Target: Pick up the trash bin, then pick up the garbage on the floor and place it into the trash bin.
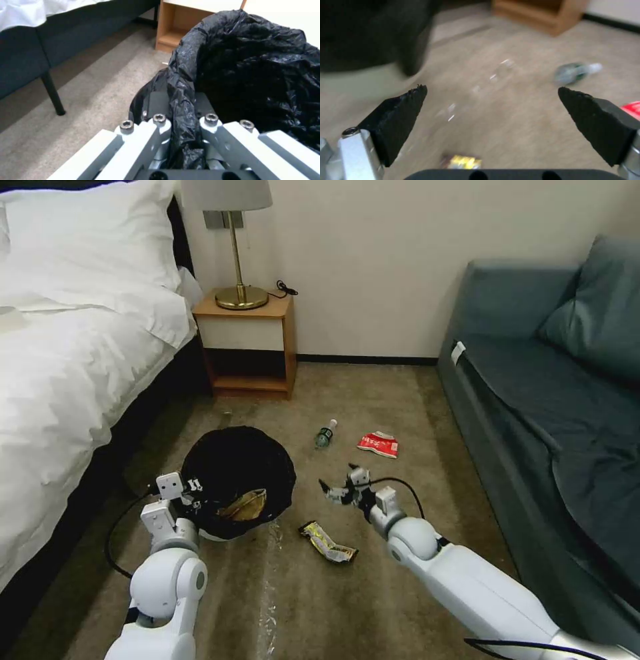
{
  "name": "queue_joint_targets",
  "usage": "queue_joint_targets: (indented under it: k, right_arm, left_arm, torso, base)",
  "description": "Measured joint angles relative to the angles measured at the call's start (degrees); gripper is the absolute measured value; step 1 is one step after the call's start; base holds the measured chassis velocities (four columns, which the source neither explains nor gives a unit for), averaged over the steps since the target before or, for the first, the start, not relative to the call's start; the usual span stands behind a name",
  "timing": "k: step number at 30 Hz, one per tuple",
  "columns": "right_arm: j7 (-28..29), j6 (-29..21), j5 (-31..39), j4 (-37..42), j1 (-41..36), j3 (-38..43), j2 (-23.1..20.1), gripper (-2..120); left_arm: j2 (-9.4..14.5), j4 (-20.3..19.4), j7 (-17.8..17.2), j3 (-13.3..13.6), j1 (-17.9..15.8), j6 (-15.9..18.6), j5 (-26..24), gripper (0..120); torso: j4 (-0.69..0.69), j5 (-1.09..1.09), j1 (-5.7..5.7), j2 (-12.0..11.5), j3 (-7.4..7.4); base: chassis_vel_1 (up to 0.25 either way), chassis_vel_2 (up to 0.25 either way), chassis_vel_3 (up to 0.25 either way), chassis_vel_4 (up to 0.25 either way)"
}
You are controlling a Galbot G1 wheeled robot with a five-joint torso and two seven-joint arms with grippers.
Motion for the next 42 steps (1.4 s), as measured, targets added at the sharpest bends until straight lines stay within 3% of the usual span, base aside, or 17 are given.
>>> queue_joint_targets:
  k: [10, 21, 25, 42]
  right_arm:
    - [-4.88, 3.28, -1.13, -8.72, 1.96, -9.98, 0.66, 100]
    - [-6.62, 7.21, -4.92, -18.07, 1.20, -8.80, 4.60, 100]
    - [-6.78, 8.15, -6.78, -22.09, 0.91, -7.60, 8.07, 100]
    - [-9.35, 10.03, -9.38, -31.59, 0.98, -4.95, 11.77, 100]
  left_arm:
    - [-0.71, 0.20, -0.01, 1.32, 0.42, -0.01, 1.05, 4]
    - [-1.15, 0.20, 0.00, 1.52, 1.17, -0.67, 2.11, 4]
    - [-1.16, -0.11, -0.04, 1.39, 1.48, -0.67, 2.13, 4]
    - [-1.60, 0.55, 0.00, 1.68, 1.00, -1.01, 2.43, 4]
  torso:
    - [0.00, 0.00, 0.00, 0.00, 0.00]
    - [0.00, -0.02, 0.00, 0.01, 0.00]
    - [0.01, -0.02, 0.00, 0.00, 0.00]
    - [0.01, -0.02, 0.00, 0.00, 0.00]
  base:
    - [0.000, 0.000, 0.000, 0.000]
    - [0.000, 0.000, 0.000, 0.000]
    - [0.000, 0.000, 0.000, 0.000]
    - [0.000, 0.000, 0.000, 0.000]
